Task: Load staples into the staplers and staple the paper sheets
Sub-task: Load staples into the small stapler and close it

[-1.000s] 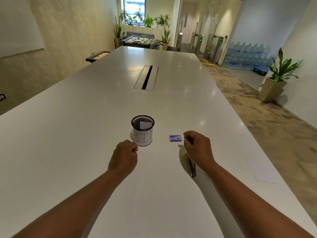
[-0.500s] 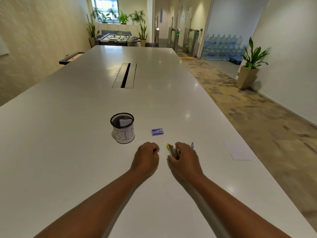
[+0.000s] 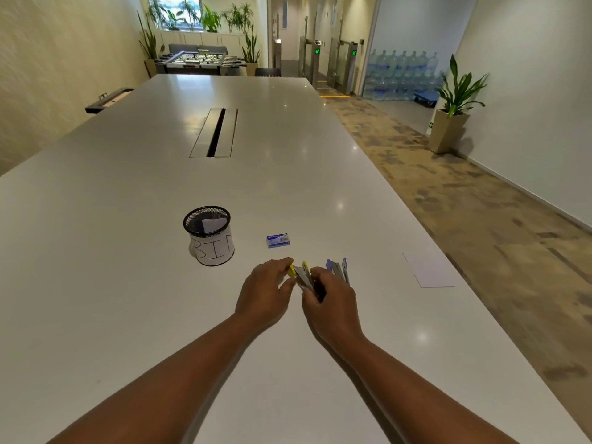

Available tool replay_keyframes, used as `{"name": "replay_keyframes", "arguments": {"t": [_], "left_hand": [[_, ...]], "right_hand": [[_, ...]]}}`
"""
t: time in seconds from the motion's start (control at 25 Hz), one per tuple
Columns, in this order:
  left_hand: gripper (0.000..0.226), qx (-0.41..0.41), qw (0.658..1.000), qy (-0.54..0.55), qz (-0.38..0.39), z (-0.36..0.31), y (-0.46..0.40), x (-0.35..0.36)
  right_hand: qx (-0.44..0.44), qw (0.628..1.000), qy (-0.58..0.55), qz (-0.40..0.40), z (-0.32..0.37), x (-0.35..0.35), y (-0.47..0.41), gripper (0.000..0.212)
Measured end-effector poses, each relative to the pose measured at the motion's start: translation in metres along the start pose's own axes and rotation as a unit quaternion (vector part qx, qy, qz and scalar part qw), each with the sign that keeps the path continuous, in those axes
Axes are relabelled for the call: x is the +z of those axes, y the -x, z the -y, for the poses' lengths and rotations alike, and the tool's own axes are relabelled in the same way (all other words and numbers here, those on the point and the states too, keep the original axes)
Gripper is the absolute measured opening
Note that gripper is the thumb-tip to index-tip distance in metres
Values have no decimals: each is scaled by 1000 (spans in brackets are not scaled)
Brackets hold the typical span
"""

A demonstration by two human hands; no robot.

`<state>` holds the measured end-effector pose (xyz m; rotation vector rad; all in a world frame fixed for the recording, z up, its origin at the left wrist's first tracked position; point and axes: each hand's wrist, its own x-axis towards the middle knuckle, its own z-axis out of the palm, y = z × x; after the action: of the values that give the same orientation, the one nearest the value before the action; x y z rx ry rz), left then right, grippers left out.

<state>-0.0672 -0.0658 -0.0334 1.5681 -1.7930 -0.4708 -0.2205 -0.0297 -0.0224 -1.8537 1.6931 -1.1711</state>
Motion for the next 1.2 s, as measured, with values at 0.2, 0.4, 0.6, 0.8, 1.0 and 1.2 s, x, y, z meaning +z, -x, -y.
{"name": "replay_keyframes", "arguments": {"t": [0.2, 0.4, 0.6, 0.8, 1.0, 1.2], "left_hand": [[33, -16, 992, 126, -2, -1, 0, -5], [27, 46, 987, 151, -14, -1, 5, -6], [27, 13, 992, 118, 37, -4, 4, -6], [31, 36, 993, 101, 56, -4, 8, -9], [31, 29, 992, 109, 48, -7, 8, -7], [32, 37, 988, 147, 40, -8, 8, -6]], "right_hand": [[25, 997, -69, 8, 0, -4, -2, 10], [54, 992, -85, 82, 5, 5, -9, 9], [101, 973, -190, 79, 2, 2, -13, 8], [98, 962, -198, 159, 6, 0, -20, 38], [109, 947, -273, 133, 4, 6, -18, 42], [81, 960, -243, 108, 1, 10, -16, 43]]}}
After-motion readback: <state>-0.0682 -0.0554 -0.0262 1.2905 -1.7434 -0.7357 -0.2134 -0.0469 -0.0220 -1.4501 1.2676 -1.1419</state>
